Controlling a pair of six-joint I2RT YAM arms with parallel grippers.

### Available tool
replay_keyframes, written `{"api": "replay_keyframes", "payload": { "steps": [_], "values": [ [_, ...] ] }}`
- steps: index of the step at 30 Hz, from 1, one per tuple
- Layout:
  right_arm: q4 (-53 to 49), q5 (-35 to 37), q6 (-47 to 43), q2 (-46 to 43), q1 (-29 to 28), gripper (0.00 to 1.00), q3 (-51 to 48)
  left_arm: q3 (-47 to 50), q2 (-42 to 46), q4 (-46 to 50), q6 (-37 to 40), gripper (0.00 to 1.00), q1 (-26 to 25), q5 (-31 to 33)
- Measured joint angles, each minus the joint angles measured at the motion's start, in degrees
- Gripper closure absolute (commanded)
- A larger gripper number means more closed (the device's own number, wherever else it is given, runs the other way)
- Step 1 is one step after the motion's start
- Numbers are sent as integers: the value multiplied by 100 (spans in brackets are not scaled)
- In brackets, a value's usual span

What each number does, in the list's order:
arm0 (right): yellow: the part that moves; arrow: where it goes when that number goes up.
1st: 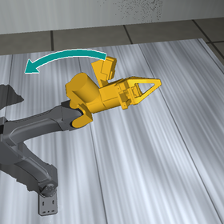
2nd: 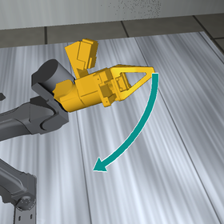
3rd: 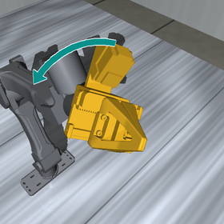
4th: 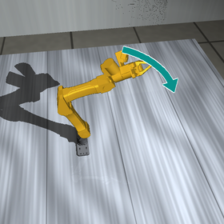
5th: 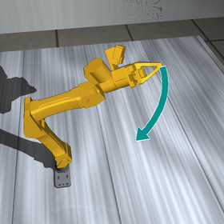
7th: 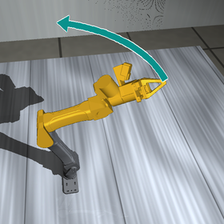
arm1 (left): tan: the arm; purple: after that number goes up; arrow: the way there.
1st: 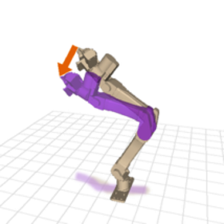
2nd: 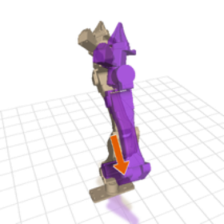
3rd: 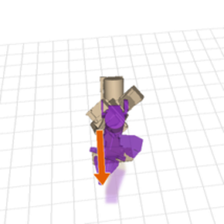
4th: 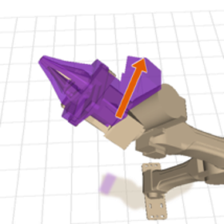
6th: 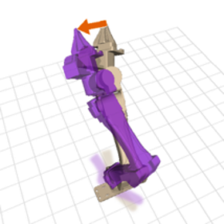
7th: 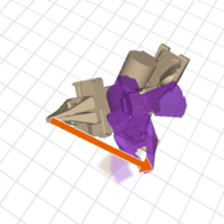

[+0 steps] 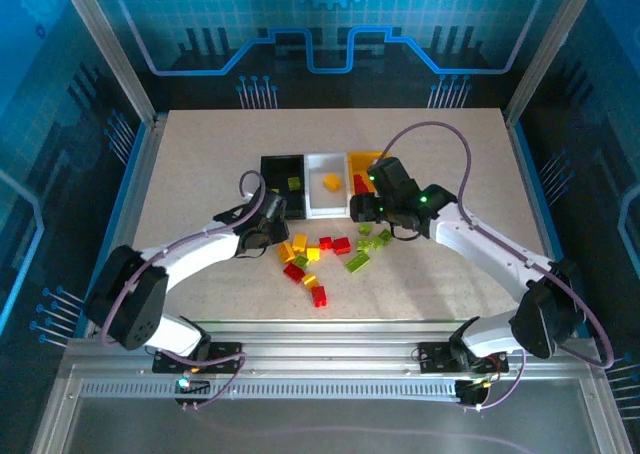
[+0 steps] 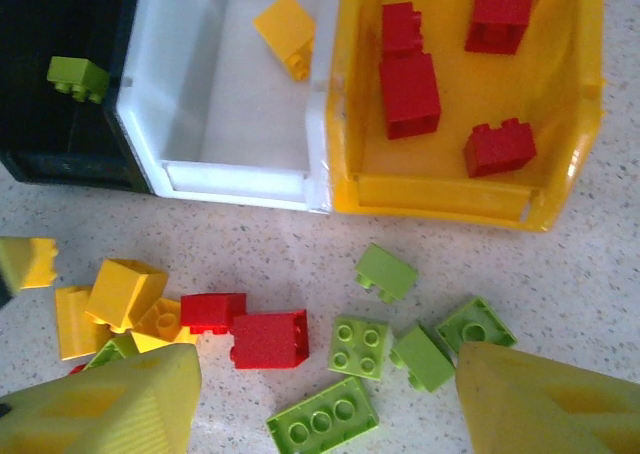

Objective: Sort the legos into containers by color

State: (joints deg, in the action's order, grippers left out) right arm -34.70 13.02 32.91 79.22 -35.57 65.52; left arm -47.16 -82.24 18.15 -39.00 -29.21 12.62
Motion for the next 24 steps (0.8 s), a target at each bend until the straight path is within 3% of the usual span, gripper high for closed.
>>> {"api": "replay_keyframes", "payload": {
  "steps": [6, 11, 16, 24],
  "values": [
    [22, 50, 114, -385, 131, 30, -476, -1443, -133, 411, 72, 72, -376, -111],
    [17, 48, 229, -643, 221, 30, -857, -2881, -1250, 251, 212, 72, -529, -177],
    [-39, 48, 302, -837, 238, 30, -1014, -3672, -2459, 302, 317, 71, -531, -173],
    [-48, 46, 361, -1093, 240, 30, -1128, -4264, -3248, 647, 365, 36, -529, -149]
  ]
}}
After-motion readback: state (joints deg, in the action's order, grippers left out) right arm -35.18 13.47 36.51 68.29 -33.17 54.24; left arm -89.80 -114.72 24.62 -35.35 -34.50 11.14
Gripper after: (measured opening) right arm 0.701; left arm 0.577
